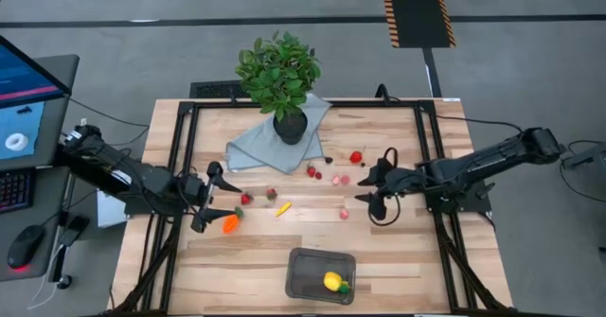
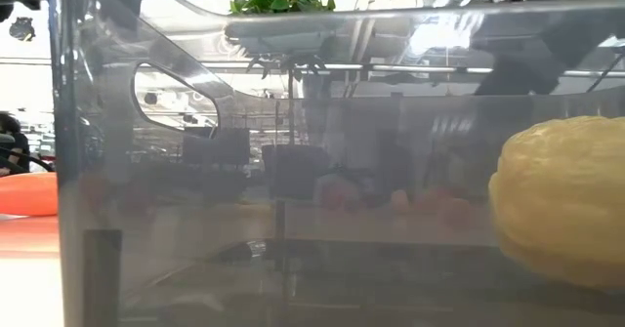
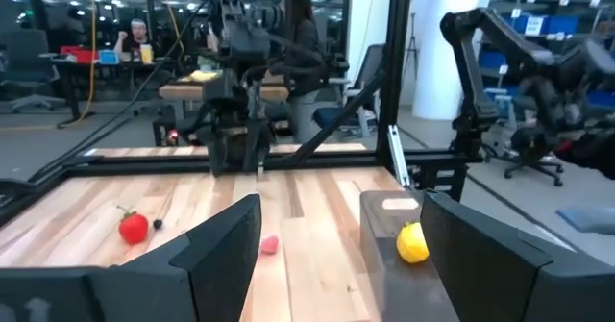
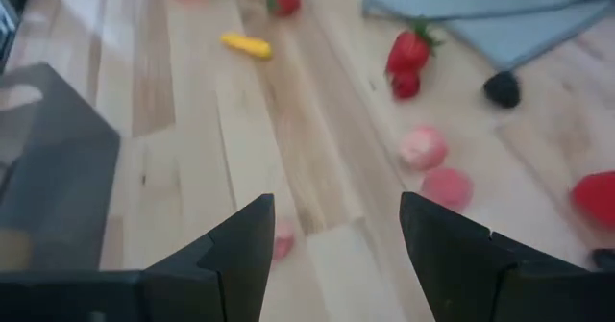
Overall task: Pick and placing Produce into tupperware
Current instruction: Put the pink peach into the black bin
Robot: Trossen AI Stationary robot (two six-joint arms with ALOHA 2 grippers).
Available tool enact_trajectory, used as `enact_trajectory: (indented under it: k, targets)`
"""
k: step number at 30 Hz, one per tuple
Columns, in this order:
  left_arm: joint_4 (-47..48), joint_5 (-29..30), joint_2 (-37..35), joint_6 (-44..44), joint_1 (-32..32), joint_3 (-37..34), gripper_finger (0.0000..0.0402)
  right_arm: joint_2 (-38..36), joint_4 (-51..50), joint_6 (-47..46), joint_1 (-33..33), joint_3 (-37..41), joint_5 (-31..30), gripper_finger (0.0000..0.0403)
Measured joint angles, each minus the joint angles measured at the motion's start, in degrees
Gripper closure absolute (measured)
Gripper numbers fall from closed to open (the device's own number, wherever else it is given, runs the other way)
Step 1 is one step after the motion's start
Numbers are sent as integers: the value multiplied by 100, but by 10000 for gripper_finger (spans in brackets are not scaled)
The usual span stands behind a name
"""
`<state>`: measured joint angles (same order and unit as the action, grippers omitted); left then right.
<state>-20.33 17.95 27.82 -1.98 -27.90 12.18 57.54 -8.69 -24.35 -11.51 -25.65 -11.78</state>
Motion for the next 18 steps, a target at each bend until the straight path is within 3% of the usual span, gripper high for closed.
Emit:
enact_trajectory:
  k: [10,18]
  targets:
    - [368,50,-265,56,-2,-8,129,1189,685,232,3,0,56,154]
    - [431,58,-273,-74,-2,-8,129,1744,1219,185,-47,0,582,154]
